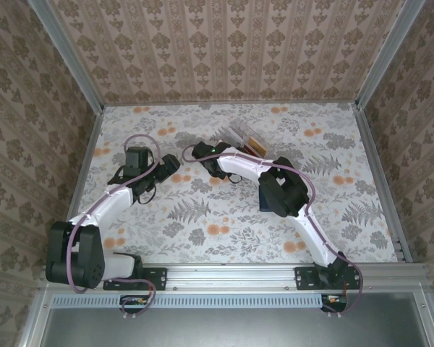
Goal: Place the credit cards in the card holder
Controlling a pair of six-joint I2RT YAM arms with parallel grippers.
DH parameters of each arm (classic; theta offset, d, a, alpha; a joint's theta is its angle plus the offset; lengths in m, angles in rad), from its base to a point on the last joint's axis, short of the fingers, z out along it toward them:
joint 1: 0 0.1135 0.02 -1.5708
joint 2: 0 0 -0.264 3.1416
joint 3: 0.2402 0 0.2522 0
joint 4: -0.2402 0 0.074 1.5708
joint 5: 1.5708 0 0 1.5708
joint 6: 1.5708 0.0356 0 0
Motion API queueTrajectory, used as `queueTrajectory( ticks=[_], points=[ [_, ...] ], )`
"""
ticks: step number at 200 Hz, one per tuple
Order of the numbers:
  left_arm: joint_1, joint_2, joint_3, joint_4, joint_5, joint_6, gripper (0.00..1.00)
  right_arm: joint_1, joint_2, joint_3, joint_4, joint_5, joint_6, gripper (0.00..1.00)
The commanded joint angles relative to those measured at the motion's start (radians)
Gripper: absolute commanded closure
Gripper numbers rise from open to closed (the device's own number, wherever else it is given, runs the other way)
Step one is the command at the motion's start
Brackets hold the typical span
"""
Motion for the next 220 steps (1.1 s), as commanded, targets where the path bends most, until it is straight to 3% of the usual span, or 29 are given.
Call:
queueTrajectory(
  ticks=[1, 210, 220],
  points=[
    [0.005, 0.006, 0.030, 0.013, 0.014, -0.015, 0.00, -0.012, -0.045, -0.012, 0.010, 0.046, -0.014, 0.61],
    [0.004, 0.034, 0.043, 0.021, 0.019, -0.018, 0.00, -0.017, -0.079, 0.006, -0.011, 0.032, -0.023, 0.60],
    [0.005, 0.036, 0.044, 0.021, 0.019, -0.017, 0.00, -0.021, -0.079, 0.011, -0.017, 0.000, -0.022, 0.72]
  ],
)
